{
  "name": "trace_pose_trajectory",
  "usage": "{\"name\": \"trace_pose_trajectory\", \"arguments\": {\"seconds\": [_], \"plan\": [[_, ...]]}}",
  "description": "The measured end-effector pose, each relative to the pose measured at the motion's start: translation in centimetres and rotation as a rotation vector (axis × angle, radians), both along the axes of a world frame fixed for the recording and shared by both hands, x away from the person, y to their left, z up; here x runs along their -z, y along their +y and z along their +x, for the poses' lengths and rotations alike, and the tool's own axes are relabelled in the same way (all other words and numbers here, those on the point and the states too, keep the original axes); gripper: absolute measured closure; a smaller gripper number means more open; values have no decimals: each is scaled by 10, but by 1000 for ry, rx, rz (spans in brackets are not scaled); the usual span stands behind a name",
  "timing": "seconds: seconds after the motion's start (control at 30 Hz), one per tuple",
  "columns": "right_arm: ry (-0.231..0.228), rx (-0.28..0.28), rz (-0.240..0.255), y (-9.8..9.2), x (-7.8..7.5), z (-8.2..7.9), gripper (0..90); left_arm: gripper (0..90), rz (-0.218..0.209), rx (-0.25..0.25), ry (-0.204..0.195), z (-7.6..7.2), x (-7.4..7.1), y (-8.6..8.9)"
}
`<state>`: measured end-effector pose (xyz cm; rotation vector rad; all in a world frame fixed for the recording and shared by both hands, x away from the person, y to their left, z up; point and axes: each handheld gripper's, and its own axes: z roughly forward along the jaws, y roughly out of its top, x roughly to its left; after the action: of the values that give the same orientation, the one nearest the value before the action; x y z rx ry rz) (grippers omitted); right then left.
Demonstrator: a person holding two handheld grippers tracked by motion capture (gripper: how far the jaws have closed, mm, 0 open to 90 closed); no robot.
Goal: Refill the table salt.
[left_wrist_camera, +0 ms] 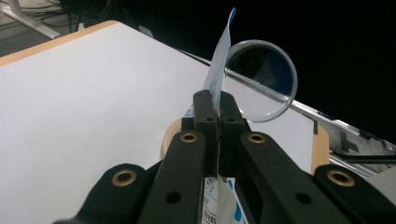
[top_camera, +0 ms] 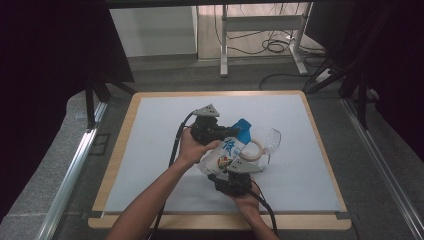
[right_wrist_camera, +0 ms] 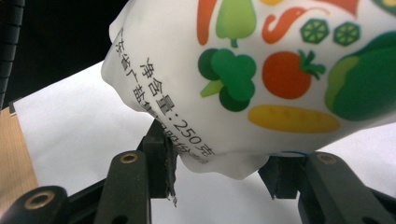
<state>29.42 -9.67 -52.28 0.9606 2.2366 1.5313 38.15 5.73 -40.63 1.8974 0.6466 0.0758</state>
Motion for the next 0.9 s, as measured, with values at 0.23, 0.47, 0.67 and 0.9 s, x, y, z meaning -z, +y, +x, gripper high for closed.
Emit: {"name": "trace_pose_trajectory", "arguments": {"seconds": [0.23,0.47,0.67,0.9], "plan": [[-3,-5,13,-1,-2,-1,534,899,3,3,-2,1,-2,-1],[6,-18,28,-2,-3,-2,535,898,9,7,-1,2,-2,0],[8,-23,34,-2,-3,-2,536,898,11,8,1,3,-1,1],[15,-19,54,-2,-4,-2,537,898,14,13,1,8,0,-1]]}}
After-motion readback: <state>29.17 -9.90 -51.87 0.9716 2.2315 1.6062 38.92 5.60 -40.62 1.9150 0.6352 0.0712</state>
